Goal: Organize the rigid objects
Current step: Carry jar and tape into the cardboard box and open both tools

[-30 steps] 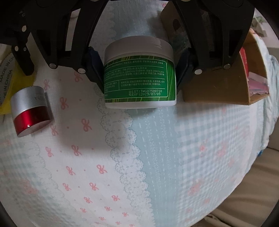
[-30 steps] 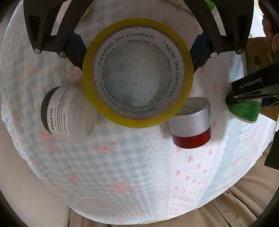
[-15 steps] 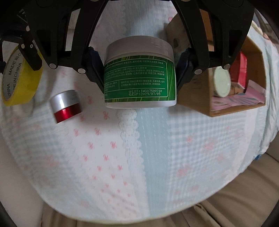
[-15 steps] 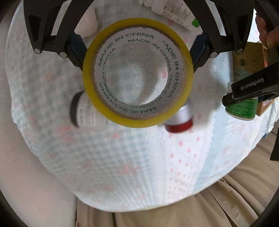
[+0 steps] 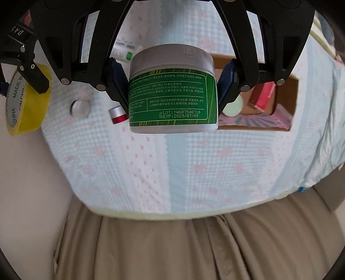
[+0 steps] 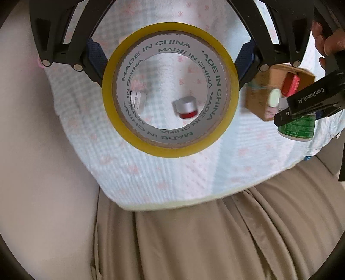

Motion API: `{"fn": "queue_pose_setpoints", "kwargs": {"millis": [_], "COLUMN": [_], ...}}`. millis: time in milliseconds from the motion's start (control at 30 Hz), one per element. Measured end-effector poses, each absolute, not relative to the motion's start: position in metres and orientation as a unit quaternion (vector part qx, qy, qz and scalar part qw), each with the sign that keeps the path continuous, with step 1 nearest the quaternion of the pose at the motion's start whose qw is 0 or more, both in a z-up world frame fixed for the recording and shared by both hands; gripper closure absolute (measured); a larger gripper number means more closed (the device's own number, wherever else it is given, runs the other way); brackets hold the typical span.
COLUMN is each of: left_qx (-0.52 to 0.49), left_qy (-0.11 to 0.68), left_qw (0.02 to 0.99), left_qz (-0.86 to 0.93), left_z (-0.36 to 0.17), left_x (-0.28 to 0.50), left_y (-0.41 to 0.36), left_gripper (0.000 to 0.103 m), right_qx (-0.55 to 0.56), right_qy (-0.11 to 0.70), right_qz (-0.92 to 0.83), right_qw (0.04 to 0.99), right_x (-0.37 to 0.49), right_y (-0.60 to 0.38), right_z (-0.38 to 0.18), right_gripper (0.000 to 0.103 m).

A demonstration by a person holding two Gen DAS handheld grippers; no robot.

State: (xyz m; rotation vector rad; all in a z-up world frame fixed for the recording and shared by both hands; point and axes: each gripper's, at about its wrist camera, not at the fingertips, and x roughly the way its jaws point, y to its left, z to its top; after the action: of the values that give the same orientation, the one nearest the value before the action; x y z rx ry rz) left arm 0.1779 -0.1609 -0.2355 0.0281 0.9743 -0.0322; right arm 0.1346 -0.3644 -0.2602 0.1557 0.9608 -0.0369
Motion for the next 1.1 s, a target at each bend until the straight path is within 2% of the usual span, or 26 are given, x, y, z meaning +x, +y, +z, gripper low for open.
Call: {"fn": "queue_pose_setpoints", "kwargs": {"millis": [267, 467, 733, 1100], "left_qx": [-0.016, -0.027, -0.013, 0.001], "left_qy": [0.444, 0.443, 0.459, 0.516], "left_qw": [0.896, 0.896, 0.888, 0.856], "left_qz": [0.011, 0.031, 0.018, -0.023], "left_z": [-0.185, -0.175, -0.187, -0.265], "left_x": [0.144, 0.141, 0.16, 0.224], "left_y": [-0.096, -0.027, 0.07, 0.158], "left_gripper": [0.035, 0.035, 0.035, 0.035], "right_qx": [0.045, 0.037, 0.056, 0.102], "right_qy": [0.433, 0.428, 0.446, 0.51], "right_qz": [0.037, 0.071, 0.087, 0.049], "right_qw": [0.899, 0.9, 0.889, 0.853], "right_x": [0.118, 0.117, 0.138, 0.182], "right_y": [-0.317, -0.26, -0.168, -0.065], "right_z": [-0.185, -0.166, -0.174, -0.24], "right_gripper": [0.006, 0.006, 0.006, 0.006]}}
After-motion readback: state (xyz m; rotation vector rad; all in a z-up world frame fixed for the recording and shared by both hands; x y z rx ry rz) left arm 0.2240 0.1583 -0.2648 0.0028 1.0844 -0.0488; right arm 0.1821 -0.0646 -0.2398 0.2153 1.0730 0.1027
